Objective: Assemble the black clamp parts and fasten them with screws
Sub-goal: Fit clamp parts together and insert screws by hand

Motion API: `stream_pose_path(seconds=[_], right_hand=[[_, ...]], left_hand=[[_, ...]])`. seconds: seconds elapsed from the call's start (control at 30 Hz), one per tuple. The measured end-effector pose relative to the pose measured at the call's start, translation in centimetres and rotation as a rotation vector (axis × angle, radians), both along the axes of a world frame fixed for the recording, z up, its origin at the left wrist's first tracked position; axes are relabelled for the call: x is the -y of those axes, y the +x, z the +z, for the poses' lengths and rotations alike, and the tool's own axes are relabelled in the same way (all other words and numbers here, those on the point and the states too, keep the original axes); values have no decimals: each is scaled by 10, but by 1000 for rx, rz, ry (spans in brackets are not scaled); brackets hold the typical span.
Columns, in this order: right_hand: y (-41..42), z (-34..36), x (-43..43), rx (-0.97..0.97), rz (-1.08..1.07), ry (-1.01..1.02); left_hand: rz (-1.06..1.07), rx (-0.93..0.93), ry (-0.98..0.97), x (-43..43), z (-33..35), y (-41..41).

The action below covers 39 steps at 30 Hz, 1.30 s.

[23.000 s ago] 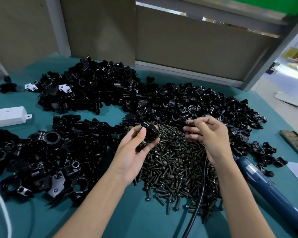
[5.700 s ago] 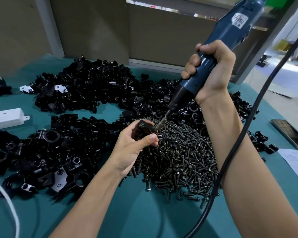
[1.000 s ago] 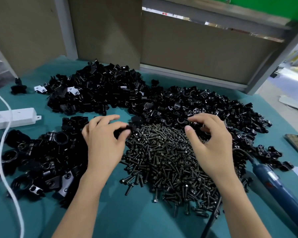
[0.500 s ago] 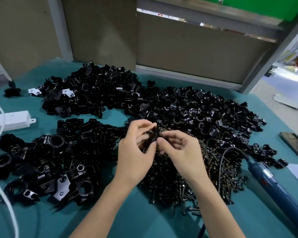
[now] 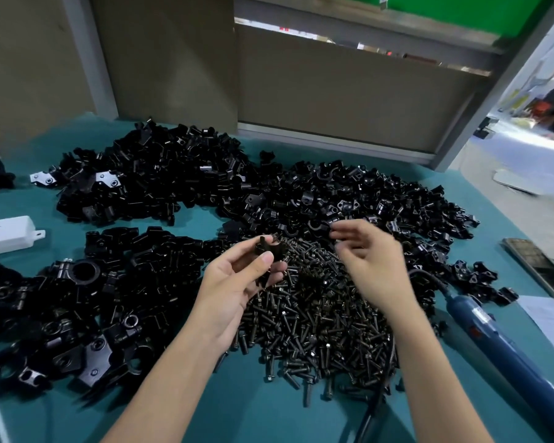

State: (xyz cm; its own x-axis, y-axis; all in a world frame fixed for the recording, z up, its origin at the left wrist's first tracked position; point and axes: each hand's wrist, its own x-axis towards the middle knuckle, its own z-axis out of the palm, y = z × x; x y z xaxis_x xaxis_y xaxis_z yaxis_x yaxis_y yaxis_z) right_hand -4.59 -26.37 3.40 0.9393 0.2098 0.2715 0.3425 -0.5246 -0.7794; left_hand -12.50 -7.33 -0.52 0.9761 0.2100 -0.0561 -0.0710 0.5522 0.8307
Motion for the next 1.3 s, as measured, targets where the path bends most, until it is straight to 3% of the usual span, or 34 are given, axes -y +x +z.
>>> stream_pose_path(seconds=[0.1,0.23,0.4,0.8,0.93,1.2,1.3], right_hand=[[25,-1,25,51,-269,-231],[46,-4,52,43,-402,-410],[64,-7,68,-73,-369,-475],[68,-2,59,60,-325,-629],[72,-8,63,29,-345,-528],[71,-3,94,-94,-393,74],[71,-2,114,-123,-446,166]], left_hand=[[-6,5,-121,-2,-1,1],[5,-19,-159,-2,-2,2],[-8,-14,-160,-2,2,-1],[-66,-17,-78,3,5,-4],[-56,-17,-78,2,4,-3],[-57,3,-71,-1,-2,1],[-57,-4,-58,-1,-4,2]])
